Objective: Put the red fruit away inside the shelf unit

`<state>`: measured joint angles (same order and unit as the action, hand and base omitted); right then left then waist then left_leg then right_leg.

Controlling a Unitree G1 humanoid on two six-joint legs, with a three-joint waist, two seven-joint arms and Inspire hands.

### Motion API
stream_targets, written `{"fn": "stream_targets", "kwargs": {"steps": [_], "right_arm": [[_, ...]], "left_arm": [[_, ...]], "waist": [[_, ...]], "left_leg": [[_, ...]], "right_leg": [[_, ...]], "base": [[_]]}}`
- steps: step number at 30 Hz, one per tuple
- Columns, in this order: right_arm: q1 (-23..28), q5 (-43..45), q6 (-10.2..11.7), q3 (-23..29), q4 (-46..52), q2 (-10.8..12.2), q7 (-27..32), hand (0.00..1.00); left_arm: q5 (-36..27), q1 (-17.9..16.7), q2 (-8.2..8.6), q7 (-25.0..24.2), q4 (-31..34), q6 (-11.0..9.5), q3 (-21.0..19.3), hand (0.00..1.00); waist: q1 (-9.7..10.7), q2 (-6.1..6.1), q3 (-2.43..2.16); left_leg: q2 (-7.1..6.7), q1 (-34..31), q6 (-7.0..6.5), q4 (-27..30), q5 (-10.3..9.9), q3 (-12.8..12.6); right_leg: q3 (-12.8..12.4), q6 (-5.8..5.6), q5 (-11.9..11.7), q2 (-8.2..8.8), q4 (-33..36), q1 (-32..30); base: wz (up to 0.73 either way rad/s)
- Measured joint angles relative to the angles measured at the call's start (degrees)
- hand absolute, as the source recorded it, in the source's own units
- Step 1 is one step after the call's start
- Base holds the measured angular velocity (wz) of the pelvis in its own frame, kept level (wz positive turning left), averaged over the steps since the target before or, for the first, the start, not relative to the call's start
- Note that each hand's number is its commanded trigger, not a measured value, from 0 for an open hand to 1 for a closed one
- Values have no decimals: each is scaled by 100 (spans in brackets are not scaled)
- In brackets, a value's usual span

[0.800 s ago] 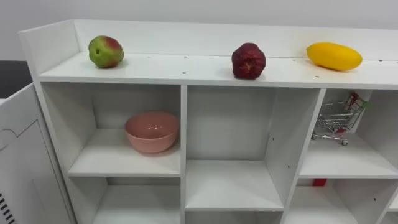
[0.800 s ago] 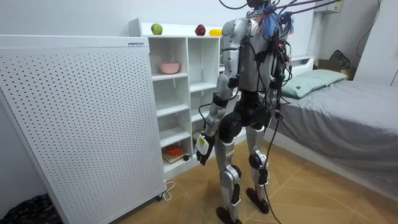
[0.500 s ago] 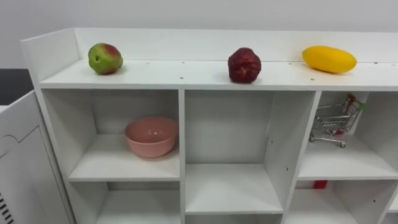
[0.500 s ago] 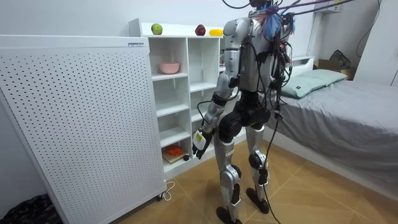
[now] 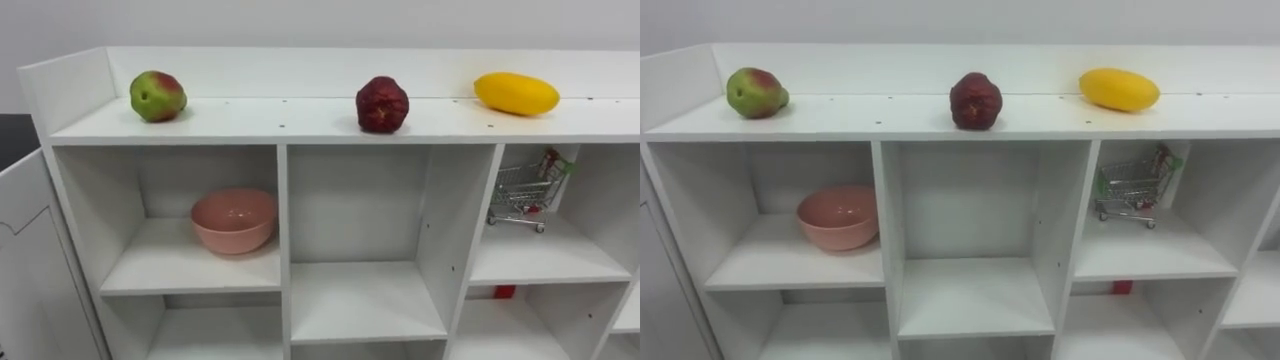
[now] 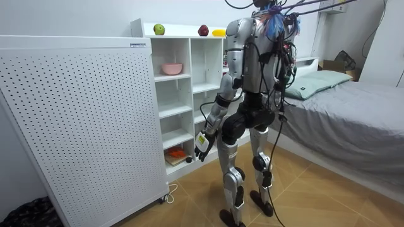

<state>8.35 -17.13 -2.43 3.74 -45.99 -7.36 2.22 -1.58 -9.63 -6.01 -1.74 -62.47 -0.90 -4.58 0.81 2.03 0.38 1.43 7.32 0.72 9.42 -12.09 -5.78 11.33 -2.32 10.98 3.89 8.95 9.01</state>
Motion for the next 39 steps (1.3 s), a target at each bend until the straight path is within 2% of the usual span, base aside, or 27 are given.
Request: {"fn": "stream_targets", "kwargs": {"steps": [3, 4, 5, 6, 10, 12, 16, 18, 19, 20, 23, 26, 29, 31, 32, 35, 39], "right_arm": [[-38, 471, 58, 43, 1659, 0, 360, 0], [-37, 534, 60, 42, 1986, 0, 432, 0], [-30, 625, 65, 35, 2648, 2, 553, 0], [-26, 639, 126, 11, 3239, 1, 662, 0], [-30, 1120, 341, -26, 4349, 2, 859, 0], [-39, 1227, 430, -21, 4480, 3, 941, 0], [-37, 1507, 436, 2, 4930, -1, 1144, 0], [-44, 1557, 482, -2, 5464, -38, 1279, 0], [-45, 1557, 521, -4, 5579, -56, 1309, 0], [-75, 1565, 615, -19, 5743, -114, 1357, 0], [-322, 1729, 663, -16, 5961, -251, 1387, 0], [-529, 1746, 766, -10, 5991, -353, 1463, 0], [-586, 1744, 783, -12, 5994, -401, 1534, 0], [-717, 1745, 784, -12, 5995, -406, 1569, 0], [-833, 1742, 784, -12, 5995, -413, 1585, 0], [-1173, 1736, 787, 4, 5997, -439, 1597, 0], [-1604, 1688, 792, 40, 5997, -708, 1654, 0]], "left_arm": [[6, -27, -33, 8, -3, 1, -33, 0], [1, -37, -34, 14, -3, 2, -45, 0], [-3, -60, -35, 24, 4, 1, -75, 0], [-5, -68, -48, 36, 0, 0, -105, 0], [1, -152, -222, 117, -24, -111, -124, 0], [5, -215, -260, 140, -7, -149, -147, 0], [211, -249, -261, 205, -34, -193, -255, 0], [495, -268, -252, 249, -64, -195, -247, 0], [529, -283, -251, 252, -71, -195, -239, 0], [638, -321, -250, 268, -73, -195, -208, 0], [819, -377, -254, 328, -258, -205, -198, 0], [1058, -495, -271, 393, -327, -144, -127, 0], [1454, -602, -277, 360, -318, 6, 37, 0], [1687, -625, -266, 308, -319, 96, 51, 0], [1781, -625, -266, 259, -315, 117, 60, 0], [2030, -600, -245, 193, -291, 134, 83, 0], [2252, -477, -244, 97, -265, 185, 83, 0]], "waist": [[24, 23, 2], [18, -32, -4], [14, -27, 0], [-9, -23, -22], [-10, 31, -39], [-12, 40, -46], [-68, 33, -58], [-124, -52, -71], [-129, -71, -69], [-157, -110, -44], [-197, -139, -37], [-224, -89, -31], [-291, -24, -33], [-294, 20, 4], [-288, 38, 4], [-273, 64, -11], [-273, 79, -27]], "left_leg": [[1, 30, 0, -10, -2, -14], [3, 31, 1, -14, -3, -14], [4, 15, 3, -21, -4, -14], [7, 11, 4, -22, -5, -15], [14, -73, 5, -16, -4, -16], [7, -64, 5, -16, -5, -16], [1, -88, 5, -16, -4, -40], [8, -60, 4, -7, -4, -75], [8, -40, 4, -6, -4, -75], [8, 20, 4, -7, -4, -75], [24, 34, 5, -12, -4, -74], [27, 28, 6, 2, -4, -22], [23, 23, 5, 15, -5, -10], [23, 10, 5, 29, -5, 2], [23, -10, 5, 30, -5, 13], [19, -36, 5, 36, -4, 35], [13, -79, 4, 55, -3, 101]], "right_leg": [[-8, -1, 1, -3, -19, -9], [-12, -2, 1, -5, -20, -11], [-10, -2, 1, -6, -23, -30], [-16, -2, 1, -11, -24, -59], [-10, 0, 0, -15, -19, -82], [-17, -1, 0, -8, -19, -83], [-21, -1, 0, -1, -8, -144], [-37, 0, -1, -3, 20, -144], [-37, 0, -1, -3, 16, -123], [-37, 0, -1, -3, 15, -91], [-30, -3, 2, -9, 92, -83], [-5, 3, -2, -16, 100, -55], [3, 3, -2, -14, 95, -41], [10, 3, -2, -14, 94, -45], [20, 3, -2, -13, 94, -62], [38, 3, -2, -12, 89, -64], [105, 1, -1, -7, 86, -66]], "base": [[-1], [0], [0], [0], [0], [0], [-6], [-7], [0], [0], [-1], [2], [2], [0], [3], [4], [9]]}}
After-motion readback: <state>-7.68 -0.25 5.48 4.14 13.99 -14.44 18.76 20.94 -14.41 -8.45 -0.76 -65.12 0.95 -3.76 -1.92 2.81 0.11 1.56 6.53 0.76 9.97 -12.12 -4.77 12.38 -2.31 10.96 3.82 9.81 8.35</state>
